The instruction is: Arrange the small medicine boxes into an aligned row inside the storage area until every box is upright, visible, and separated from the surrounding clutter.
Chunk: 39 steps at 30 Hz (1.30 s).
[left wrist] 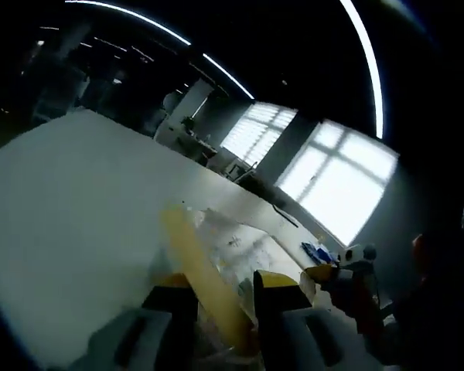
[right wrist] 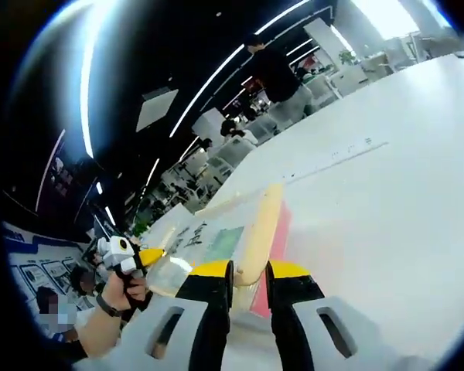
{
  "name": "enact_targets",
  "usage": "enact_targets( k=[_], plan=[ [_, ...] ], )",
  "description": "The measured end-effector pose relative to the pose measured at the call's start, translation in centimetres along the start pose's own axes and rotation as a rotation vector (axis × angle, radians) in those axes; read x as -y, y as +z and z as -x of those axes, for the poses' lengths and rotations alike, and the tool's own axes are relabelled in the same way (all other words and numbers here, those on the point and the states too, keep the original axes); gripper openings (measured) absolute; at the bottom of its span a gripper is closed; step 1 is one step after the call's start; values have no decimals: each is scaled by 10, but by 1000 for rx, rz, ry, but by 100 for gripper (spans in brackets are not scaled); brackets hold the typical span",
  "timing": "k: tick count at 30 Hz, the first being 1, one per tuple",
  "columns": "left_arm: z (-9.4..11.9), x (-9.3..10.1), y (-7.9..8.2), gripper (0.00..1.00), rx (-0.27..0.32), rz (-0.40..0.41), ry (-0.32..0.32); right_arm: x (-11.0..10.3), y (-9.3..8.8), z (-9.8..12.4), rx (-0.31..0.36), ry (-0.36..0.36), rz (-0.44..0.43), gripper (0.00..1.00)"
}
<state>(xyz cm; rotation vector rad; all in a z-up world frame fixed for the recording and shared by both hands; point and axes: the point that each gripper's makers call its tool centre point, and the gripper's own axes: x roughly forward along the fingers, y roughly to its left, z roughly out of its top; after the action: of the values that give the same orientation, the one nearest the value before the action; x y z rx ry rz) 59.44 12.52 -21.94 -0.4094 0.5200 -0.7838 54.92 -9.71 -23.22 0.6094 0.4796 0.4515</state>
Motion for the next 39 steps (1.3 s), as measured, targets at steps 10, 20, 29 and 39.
enact_targets(
  k=[10,20,29,39],
  plan=[
    [1,-13,-4,44,-66,-204,104,-4,4,5,12,4,4,14],
    [-4,-11,0,39,-43,-206,61,-6,7,-1,8,-26,81,14],
    [25,-7,16,44,36,-175,54,-3,15,10,47,-20,110,13],
    [6,-5,-4,29,19,-163,25,-8,24,16,89,-5,114,4]
  ],
)
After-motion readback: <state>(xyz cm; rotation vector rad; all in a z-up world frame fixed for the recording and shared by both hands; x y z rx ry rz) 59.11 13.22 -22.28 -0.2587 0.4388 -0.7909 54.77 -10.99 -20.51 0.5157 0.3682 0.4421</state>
